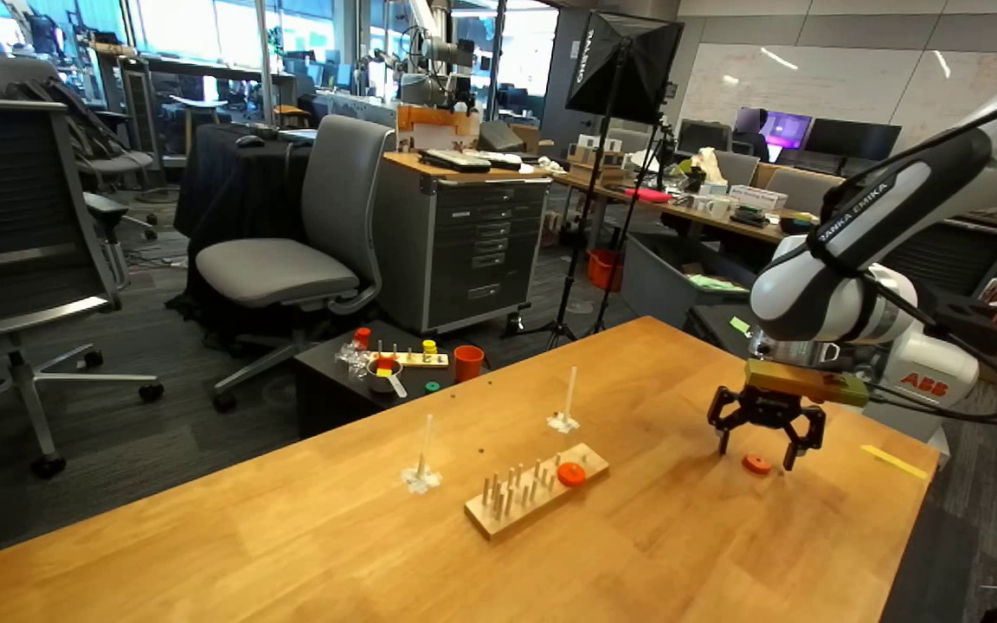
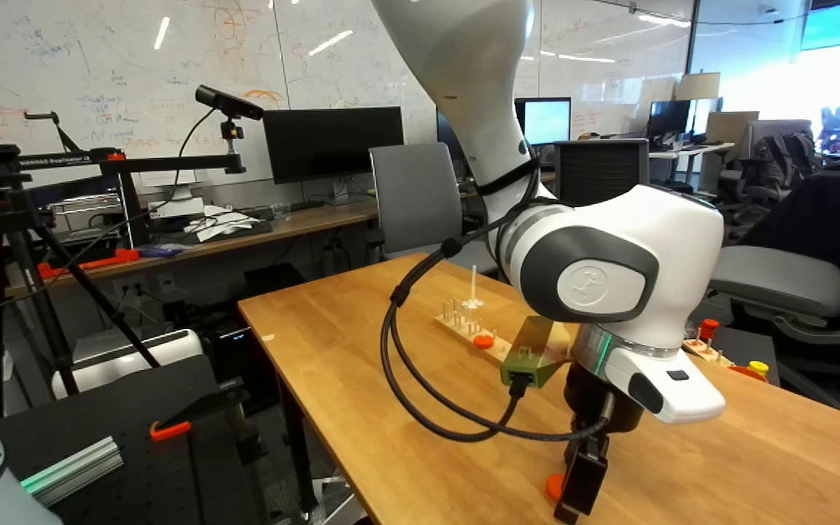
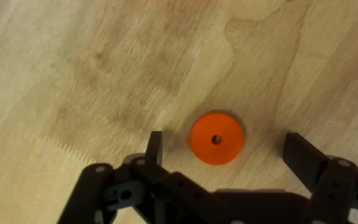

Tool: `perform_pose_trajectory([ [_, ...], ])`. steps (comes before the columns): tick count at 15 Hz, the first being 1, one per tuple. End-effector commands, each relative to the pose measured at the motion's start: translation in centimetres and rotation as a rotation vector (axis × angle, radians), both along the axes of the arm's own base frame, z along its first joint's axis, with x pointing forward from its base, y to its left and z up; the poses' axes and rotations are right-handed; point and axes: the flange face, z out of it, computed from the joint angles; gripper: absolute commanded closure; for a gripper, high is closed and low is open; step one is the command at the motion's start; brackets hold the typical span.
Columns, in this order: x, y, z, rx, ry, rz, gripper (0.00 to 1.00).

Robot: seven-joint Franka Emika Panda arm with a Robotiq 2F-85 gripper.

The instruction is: Put the yellow rings on the wooden rack- on top of each other

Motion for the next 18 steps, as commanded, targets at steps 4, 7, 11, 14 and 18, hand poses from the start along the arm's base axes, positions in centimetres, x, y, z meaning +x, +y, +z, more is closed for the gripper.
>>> perform_pose_trajectory([
  [4,-0.3,0.6,-0.8,0.031,-0.028,-0.020,0.26],
  [7,-0.2,0.5,-0.3,0.032,-0.039,-0.026,0.49],
  [11,-0.2,0.3,0.2,0.040,-0.038,-0.032,0.76],
  [14,0.7,0.9,1.6,0.040,-0.057,-0.014,0.81],
  [18,2.5,4.6,3.6,0.041,-0.084,0.058,0.83],
])
